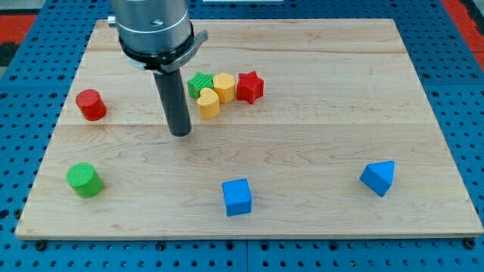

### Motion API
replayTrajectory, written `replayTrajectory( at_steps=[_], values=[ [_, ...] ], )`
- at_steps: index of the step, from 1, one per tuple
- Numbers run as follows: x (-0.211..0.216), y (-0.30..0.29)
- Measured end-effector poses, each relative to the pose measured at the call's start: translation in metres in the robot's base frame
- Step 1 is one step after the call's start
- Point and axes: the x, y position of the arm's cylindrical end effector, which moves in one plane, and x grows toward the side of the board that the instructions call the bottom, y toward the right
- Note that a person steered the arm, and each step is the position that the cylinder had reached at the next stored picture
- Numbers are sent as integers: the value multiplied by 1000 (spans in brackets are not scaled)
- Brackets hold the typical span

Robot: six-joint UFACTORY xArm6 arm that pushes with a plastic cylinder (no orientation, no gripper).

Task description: Slightly move the green star towards the top

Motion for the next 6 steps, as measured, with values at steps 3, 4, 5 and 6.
replayTrajectory(
  at_steps=[3, 4, 5, 6],
  values=[
    [-53, -4],
    [-60, 2],
    [-91, -13],
    [-95, -33]
  ],
)
